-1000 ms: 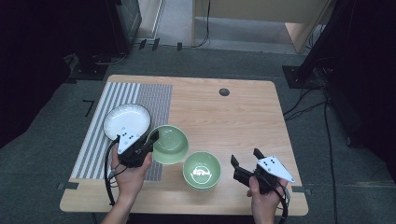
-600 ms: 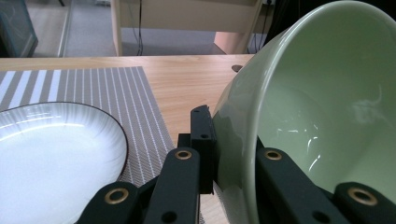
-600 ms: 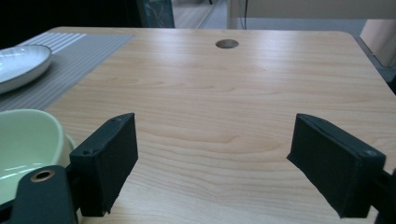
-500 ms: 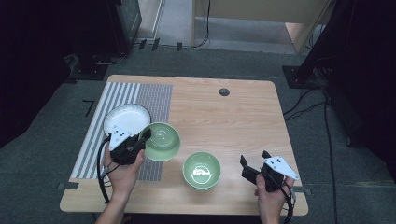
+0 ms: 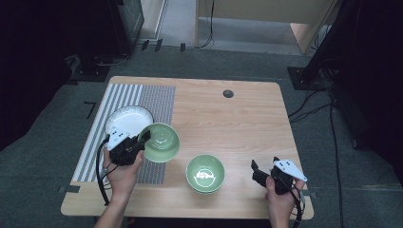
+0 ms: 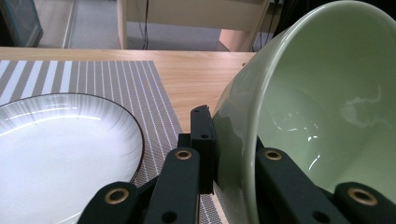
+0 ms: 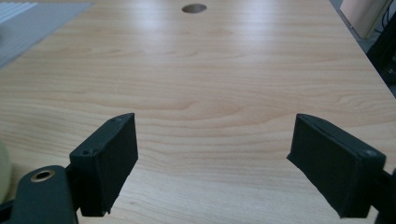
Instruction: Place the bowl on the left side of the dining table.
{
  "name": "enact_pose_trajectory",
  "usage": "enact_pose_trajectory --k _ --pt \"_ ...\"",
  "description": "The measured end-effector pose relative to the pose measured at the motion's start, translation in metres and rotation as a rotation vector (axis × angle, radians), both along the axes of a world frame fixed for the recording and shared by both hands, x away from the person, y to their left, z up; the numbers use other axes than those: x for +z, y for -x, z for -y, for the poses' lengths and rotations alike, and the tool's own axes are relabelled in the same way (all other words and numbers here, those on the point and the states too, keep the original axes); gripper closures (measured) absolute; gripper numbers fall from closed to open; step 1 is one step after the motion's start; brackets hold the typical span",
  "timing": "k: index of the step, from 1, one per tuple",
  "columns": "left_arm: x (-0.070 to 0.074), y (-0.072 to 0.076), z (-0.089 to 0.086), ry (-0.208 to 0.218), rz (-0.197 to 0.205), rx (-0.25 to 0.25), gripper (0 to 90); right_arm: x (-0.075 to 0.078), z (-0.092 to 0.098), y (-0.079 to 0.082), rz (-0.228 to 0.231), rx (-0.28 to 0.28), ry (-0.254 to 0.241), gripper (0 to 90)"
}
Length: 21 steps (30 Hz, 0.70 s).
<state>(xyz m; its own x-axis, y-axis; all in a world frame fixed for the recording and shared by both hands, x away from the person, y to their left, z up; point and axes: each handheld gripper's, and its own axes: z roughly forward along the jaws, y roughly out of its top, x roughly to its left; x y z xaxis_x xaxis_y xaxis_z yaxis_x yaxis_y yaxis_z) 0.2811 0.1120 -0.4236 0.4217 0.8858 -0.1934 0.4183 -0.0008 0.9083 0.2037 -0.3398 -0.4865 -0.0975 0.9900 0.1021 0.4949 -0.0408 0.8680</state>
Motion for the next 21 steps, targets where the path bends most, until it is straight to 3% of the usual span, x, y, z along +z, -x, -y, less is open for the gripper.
enact_pose_trajectory --k 10,19,21 --pt "-0.003 -0.006 -0.010 0.018 -0.010 0.027 83.7 -0.013 0.020 -0.003 -0.063 -0.034 0.019 15.1" --pt "-0.006 -0.013 -0.021 0.027 -0.021 0.048 83.7 -0.022 0.026 -0.004 -0.100 -0.036 0.033 15.1" --pt "-0.007 -0.015 -0.024 0.032 -0.025 0.054 83.7 -0.026 0.028 -0.005 -0.125 -0.044 0.041 15.1"
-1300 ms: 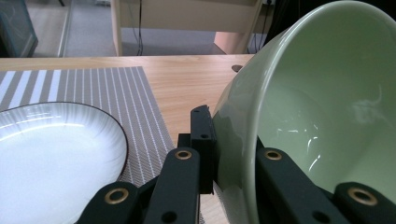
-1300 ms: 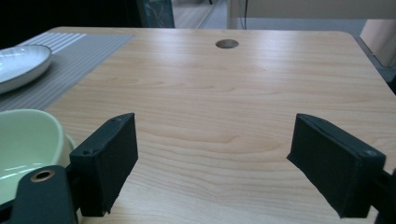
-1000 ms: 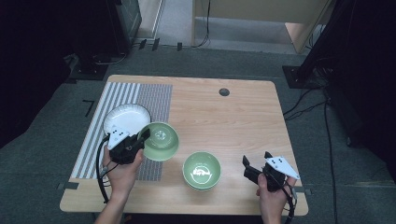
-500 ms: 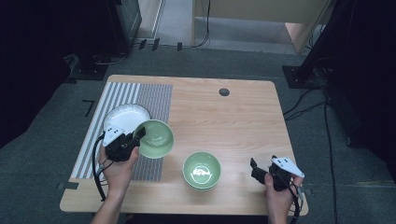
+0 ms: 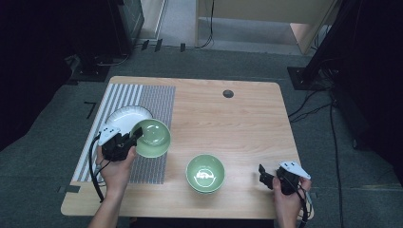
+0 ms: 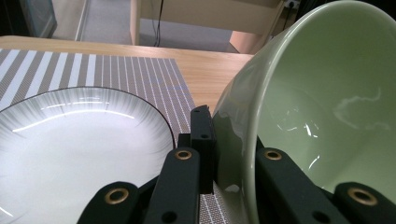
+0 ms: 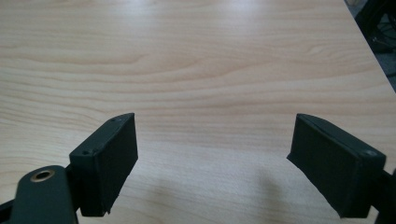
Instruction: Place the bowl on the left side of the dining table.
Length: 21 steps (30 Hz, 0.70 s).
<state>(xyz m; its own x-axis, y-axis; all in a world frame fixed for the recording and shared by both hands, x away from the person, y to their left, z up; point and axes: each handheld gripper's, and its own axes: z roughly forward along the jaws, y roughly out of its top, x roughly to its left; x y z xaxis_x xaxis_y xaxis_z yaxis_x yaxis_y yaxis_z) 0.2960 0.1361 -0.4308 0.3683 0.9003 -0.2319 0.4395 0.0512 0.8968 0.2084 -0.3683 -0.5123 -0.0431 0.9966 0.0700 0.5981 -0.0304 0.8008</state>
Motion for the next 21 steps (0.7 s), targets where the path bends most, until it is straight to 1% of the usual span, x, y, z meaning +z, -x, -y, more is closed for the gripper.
enact_pose_trajectory --k 1,3,4,6,9,10,11,13,18,20,21 --pt "0.000 0.000 0.000 0.000 0.000 0.000 83.6 0.000 0.000 0.000 0.000 0.000 0.000 15.1" --pt "-0.001 -0.002 -0.004 0.004 -0.005 0.009 83.7 -0.005 0.003 -0.001 -0.026 -0.012 0.000 15.1" --pt "-0.001 -0.002 -0.004 0.004 -0.005 0.009 83.7 -0.005 0.003 -0.001 -0.026 -0.012 0.000 15.1" --pt "-0.001 -0.003 -0.008 0.005 -0.009 0.019 83.6 -0.009 0.006 -0.002 -0.049 -0.019 0.001 15.1" --pt "-0.002 -0.004 -0.013 0.004 -0.010 0.029 83.7 -0.011 0.008 -0.003 -0.066 -0.021 -0.002 15.1" --pt "-0.002 -0.005 -0.016 0.004 -0.012 0.038 83.6 -0.011 0.008 -0.003 -0.065 -0.023 -0.003 15.1" --pt "-0.002 -0.005 -0.016 0.004 -0.012 0.038 83.6 -0.011 0.008 -0.003 -0.065 -0.023 -0.003 15.1" --pt "-0.004 -0.007 -0.022 0.010 -0.018 0.048 83.7 -0.011 0.009 -0.004 -0.076 -0.026 0.000 15.1" --pt "-0.006 -0.010 -0.025 0.012 -0.025 0.059 83.7 -0.012 0.011 -0.004 -0.093 -0.032 -0.006 15.2" --pt "-0.006 -0.010 -0.026 0.010 -0.024 0.062 83.7 -0.012 0.011 -0.003 -0.096 -0.030 0.002 15.2" --pt "-0.007 -0.011 -0.026 0.014 -0.026 0.066 83.7 -0.012 0.010 -0.003 -0.102 -0.032 0.033 15.0"
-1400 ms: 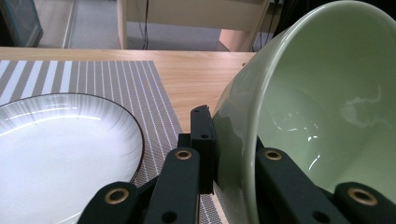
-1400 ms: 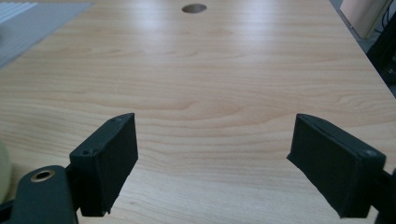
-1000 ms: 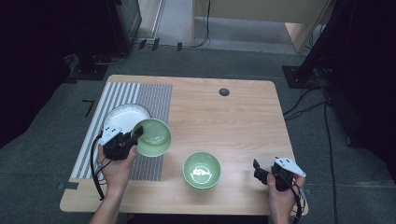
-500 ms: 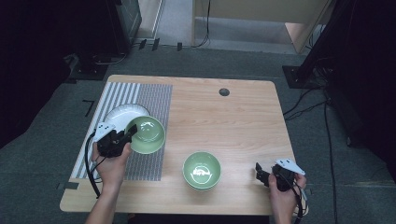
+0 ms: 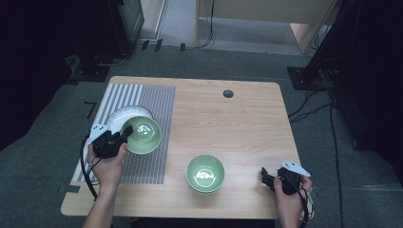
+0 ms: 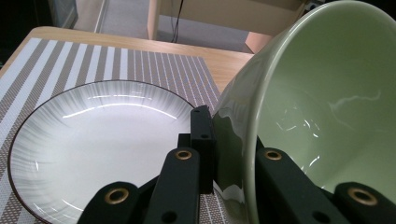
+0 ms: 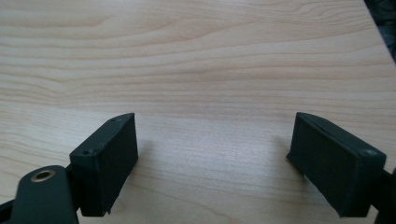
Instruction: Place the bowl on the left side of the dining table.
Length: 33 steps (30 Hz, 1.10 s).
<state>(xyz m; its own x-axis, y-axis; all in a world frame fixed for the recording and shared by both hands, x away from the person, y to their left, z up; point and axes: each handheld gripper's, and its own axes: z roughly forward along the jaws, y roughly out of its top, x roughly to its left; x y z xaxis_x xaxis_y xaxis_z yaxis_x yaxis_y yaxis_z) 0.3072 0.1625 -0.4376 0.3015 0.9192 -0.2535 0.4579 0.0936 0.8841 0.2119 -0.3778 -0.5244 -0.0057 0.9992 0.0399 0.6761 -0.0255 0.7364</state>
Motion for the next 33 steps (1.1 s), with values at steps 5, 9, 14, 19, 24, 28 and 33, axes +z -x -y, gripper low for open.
enact_pose_trajectory --k 5,9,14,19,24,28,33 --pt "-0.001 -0.002 -0.003 -0.001 -0.004 0.007 83.7 0.000 0.001 -0.001 -0.007 0.002 0.013 14.0" --pt "-0.004 -0.004 -0.005 -0.002 -0.011 0.017 83.7 0.000 0.004 -0.001 -0.008 0.005 0.011 13.5" --pt "-0.006 -0.006 -0.008 0.001 -0.017 0.026 83.7 0.000 0.006 0.000 -0.009 0.001 0.011 13.4" --pt "-0.008 -0.008 -0.013 0.012 -0.024 0.043 83.6 0.000 0.006 0.000 -0.009 0.001 0.012 13.1" --pt "-0.011 -0.010 -0.017 0.009 -0.032 0.054 83.7 0.000 0.006 0.000 -0.009 0.001 0.012 13.0" --pt "-0.014 -0.014 -0.021 0.008 -0.042 0.068 83.7 0.000 0.006 0.000 -0.009 0.001 0.013 13.0" --pt "-0.015 -0.015 -0.025 0.015 -0.045 0.083 83.7 0.000 0.006 0.000 -0.009 0.002 0.014 12.9"
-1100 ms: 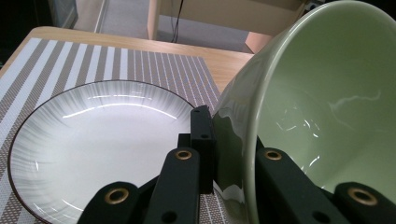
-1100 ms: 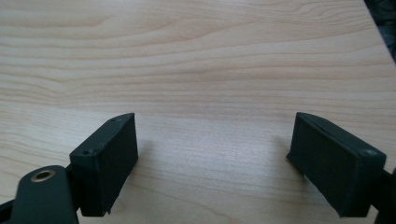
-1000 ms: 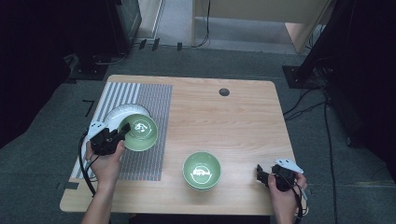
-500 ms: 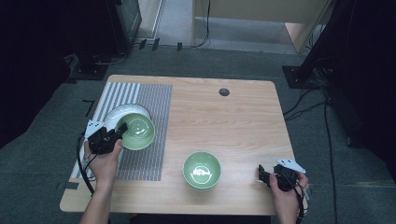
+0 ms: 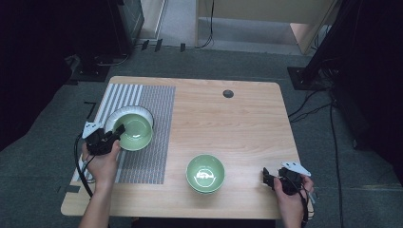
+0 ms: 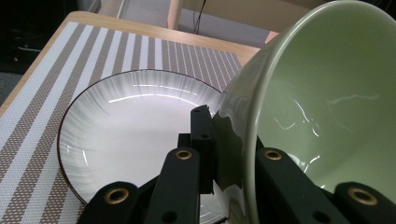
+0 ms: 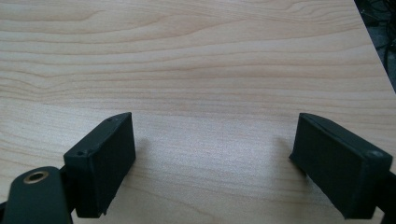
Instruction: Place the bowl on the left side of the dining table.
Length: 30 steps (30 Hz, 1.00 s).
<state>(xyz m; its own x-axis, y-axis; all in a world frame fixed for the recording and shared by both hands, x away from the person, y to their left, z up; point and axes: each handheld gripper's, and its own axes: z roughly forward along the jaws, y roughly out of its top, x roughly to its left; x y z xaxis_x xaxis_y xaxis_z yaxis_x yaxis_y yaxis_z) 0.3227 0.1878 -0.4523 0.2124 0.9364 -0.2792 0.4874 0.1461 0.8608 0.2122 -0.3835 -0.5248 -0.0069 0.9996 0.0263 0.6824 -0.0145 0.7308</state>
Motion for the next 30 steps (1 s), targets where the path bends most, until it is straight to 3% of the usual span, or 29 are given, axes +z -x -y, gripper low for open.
enact_pose_trajectory --k 4,10,17,30 --pt "-0.001 -0.003 -0.003 0.014 -0.006 0.009 83.7 0.000 0.000 -0.001 -0.002 -0.002 0.001 10.7" --pt "-0.002 -0.007 -0.005 0.023 -0.013 0.029 83.7 -0.001 0.002 0.001 -0.025 0.051 0.000 2.7" --pt "-0.002 -0.013 -0.006 0.048 -0.020 0.040 83.7 -0.001 0.000 0.000 -0.026 0.029 0.002 2.1" --pt "-0.009 -0.029 -0.009 0.037 -0.053 0.048 83.7 -0.001 0.000 0.000 -0.026 0.024 0.002 2.1"
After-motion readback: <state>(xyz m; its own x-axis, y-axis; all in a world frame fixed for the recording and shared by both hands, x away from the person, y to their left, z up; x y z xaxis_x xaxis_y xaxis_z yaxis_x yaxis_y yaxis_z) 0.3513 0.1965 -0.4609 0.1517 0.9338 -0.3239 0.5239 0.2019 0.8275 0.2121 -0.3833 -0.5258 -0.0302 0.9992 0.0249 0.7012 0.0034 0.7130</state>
